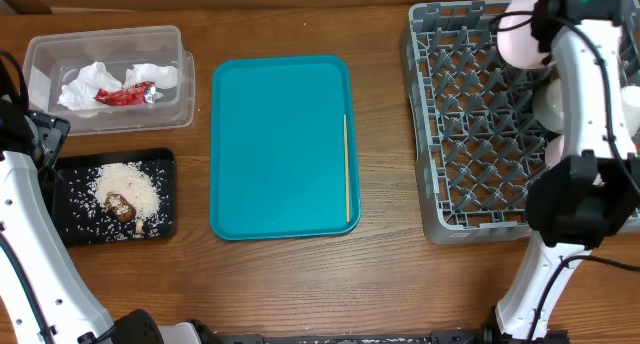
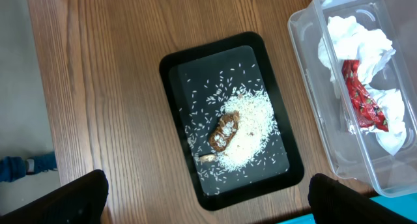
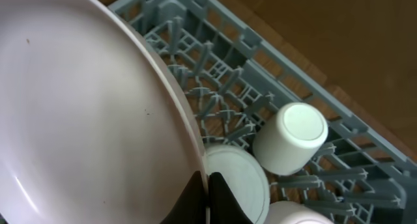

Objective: Sort waste into correct bins and load items into the dishwasher
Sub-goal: 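Carry the white plate to the rack and stand it upright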

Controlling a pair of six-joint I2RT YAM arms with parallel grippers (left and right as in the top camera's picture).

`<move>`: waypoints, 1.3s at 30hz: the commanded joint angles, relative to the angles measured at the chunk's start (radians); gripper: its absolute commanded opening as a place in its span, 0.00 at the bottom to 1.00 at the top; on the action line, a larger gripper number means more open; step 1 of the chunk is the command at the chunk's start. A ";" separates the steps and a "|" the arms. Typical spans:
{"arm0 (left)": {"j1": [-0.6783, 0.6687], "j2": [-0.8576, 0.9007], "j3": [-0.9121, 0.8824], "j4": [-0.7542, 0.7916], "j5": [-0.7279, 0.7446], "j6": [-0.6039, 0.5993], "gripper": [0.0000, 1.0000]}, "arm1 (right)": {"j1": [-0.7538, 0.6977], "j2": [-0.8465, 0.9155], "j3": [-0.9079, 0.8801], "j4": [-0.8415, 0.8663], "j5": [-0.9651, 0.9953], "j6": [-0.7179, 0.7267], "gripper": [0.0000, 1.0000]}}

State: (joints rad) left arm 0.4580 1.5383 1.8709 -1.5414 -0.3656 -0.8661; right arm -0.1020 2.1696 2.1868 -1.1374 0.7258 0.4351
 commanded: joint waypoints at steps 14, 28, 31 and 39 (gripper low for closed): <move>-0.002 -0.007 -0.002 -0.002 0.003 -0.021 1.00 | 0.011 -0.013 -0.093 0.110 -0.051 -0.076 0.04; -0.002 -0.007 -0.002 -0.001 0.003 -0.021 1.00 | 0.011 -0.060 -0.041 0.011 -0.469 -0.077 0.18; -0.001 -0.007 -0.002 -0.002 0.003 -0.021 1.00 | 0.011 -0.110 -0.005 -0.021 -0.603 -0.076 0.72; -0.001 -0.007 -0.002 -0.002 0.003 -0.021 1.00 | 0.011 -0.291 0.015 -0.110 -0.922 -0.112 0.98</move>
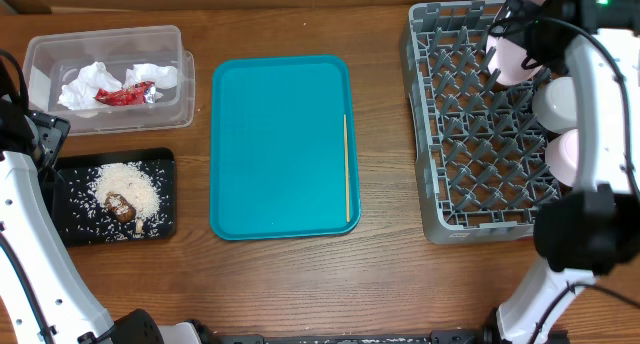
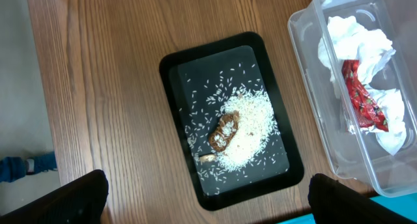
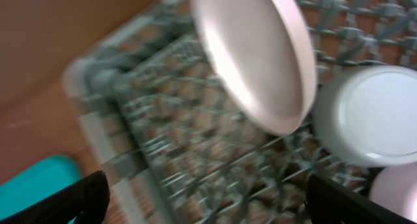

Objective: Sort waste into correct bins and load items into the dishwasher
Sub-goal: 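Carry the white plate to the rack and stand it upright, then reach the right gripper to the wooden chopstick and grasp it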

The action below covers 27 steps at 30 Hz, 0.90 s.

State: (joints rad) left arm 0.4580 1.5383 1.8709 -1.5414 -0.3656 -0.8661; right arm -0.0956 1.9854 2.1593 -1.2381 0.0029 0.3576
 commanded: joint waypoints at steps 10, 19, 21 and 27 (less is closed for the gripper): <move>-0.001 -0.007 -0.002 -0.002 0.004 -0.021 1.00 | 0.185 -0.141 -0.051 -0.133 -0.494 -0.209 0.97; -0.001 -0.007 -0.002 -0.002 0.003 -0.021 1.00 | 0.530 -0.130 -0.469 0.143 -0.154 0.040 0.67; -0.001 -0.007 -0.002 -0.002 0.003 -0.021 1.00 | 0.587 -0.124 -0.564 0.235 -0.118 0.092 0.65; -0.001 -0.007 -0.002 -0.002 0.004 -0.021 1.00 | 0.710 -0.122 -0.766 0.451 -0.042 0.204 0.59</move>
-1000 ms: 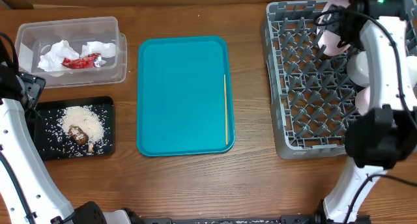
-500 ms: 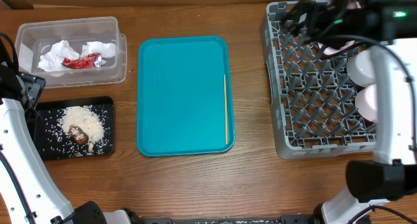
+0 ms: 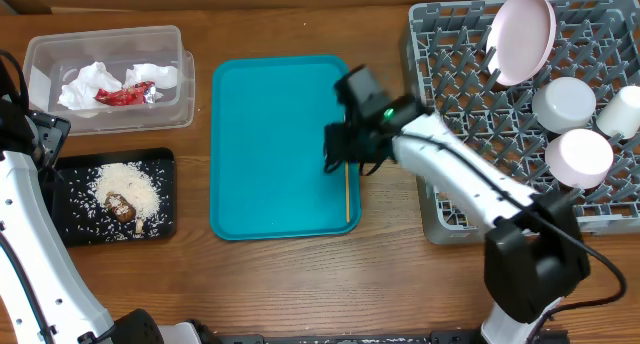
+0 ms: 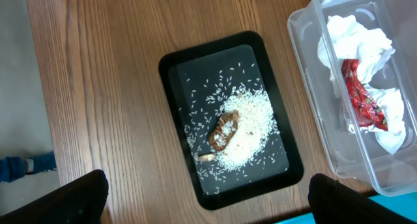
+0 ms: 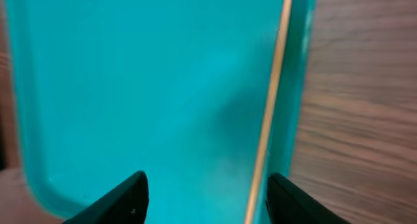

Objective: Sort waste into correct bins and load items into the dishwasher
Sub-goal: 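Reach the right gripper to the wooden chopstick and grasp it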

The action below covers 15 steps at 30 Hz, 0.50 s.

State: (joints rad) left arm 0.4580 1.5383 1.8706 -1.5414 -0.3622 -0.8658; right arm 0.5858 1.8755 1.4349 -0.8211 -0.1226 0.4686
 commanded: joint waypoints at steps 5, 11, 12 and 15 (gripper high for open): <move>-0.001 -0.007 -0.002 -0.002 0.000 -0.021 1.00 | 0.077 -0.005 -0.107 0.096 0.166 0.154 0.57; -0.001 -0.007 -0.002 -0.002 0.000 -0.021 1.00 | 0.078 0.059 -0.107 0.104 0.171 0.154 0.56; -0.001 -0.007 -0.002 -0.002 0.000 -0.021 1.00 | 0.076 0.067 -0.107 0.105 0.171 0.154 0.56; -0.001 -0.007 -0.002 -0.002 0.000 -0.021 1.00 | 0.075 0.079 -0.107 0.113 0.173 0.153 0.56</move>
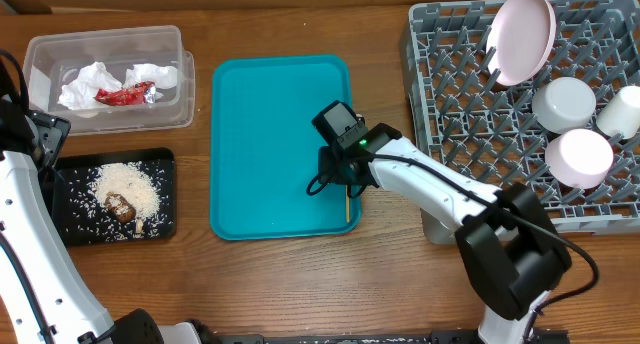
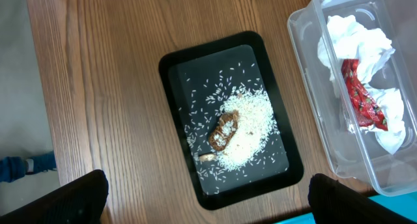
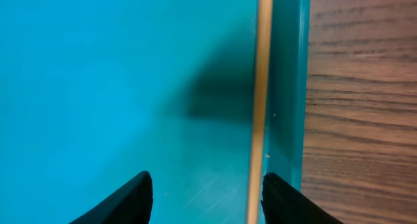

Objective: Sort waste into correct bins and load items into the dishwasher
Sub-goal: 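Reach the right gripper to the wooden chopstick and grasp it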

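A thin wooden stick (image 3: 262, 87) lies along the right rim of the teal tray (image 1: 265, 144). My right gripper (image 3: 205, 201) hovers low over it, open, with the stick between its fingers, close to the right finger (image 3: 283, 201). In the overhead view the right gripper (image 1: 335, 176) covers the stick's middle. A pink plate (image 1: 522, 36) stands on edge in the grey dish rack (image 1: 460, 114). My left gripper (image 2: 208, 208) is open high above the black tray (image 2: 176, 68) of rice and food scraps.
A clear bin (image 1: 180, 94) with crumpled tissues and a red wrapper (image 2: 361, 97) sits at the back left. A white bowl (image 1: 563, 101), a pink bowl (image 1: 578, 156) and a white cup (image 1: 622, 109) rest in the rack.
My right gripper has moved a little toward the near end of the stick and come lower over the tray. It stays open. The left arm has not moved.
My right gripper was shut on the pink plate over the rack. Then the plate stood in the rack and the gripper was open beside it. After that the gripper was over the tray's right edge above the stick, and now it is lower with the stick between its fingers.
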Controlling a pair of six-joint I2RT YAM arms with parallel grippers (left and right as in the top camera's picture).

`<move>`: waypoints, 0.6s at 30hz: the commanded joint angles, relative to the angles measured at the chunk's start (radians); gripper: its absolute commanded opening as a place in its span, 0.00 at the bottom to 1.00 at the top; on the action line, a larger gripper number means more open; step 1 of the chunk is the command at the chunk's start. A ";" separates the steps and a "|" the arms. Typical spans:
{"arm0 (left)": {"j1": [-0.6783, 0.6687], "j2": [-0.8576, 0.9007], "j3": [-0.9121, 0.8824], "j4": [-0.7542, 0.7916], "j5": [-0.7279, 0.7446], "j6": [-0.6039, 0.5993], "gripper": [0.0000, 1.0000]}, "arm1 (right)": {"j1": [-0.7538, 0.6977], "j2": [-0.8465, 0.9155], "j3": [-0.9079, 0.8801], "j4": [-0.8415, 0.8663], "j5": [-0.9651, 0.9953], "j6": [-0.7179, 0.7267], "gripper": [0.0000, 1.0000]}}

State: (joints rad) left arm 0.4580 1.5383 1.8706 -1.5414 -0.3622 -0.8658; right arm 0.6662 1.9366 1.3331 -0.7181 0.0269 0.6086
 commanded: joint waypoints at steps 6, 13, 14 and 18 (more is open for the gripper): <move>-0.001 -0.007 -0.002 -0.002 0.000 -0.021 1.00 | -0.005 0.029 -0.005 0.014 0.024 0.013 0.56; -0.001 -0.007 -0.002 -0.002 0.000 -0.021 1.00 | -0.005 0.103 -0.005 0.024 0.019 0.014 0.56; -0.001 -0.007 -0.002 -0.002 0.000 -0.021 1.00 | -0.005 0.113 -0.005 0.025 0.011 0.014 0.56; -0.001 -0.007 -0.002 -0.002 0.000 -0.021 1.00 | -0.003 0.146 -0.005 0.036 -0.005 0.018 0.53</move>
State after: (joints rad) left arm 0.4580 1.5383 1.8706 -1.5414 -0.3622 -0.8658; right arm 0.6678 2.0209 1.3426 -0.6796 0.0284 0.6136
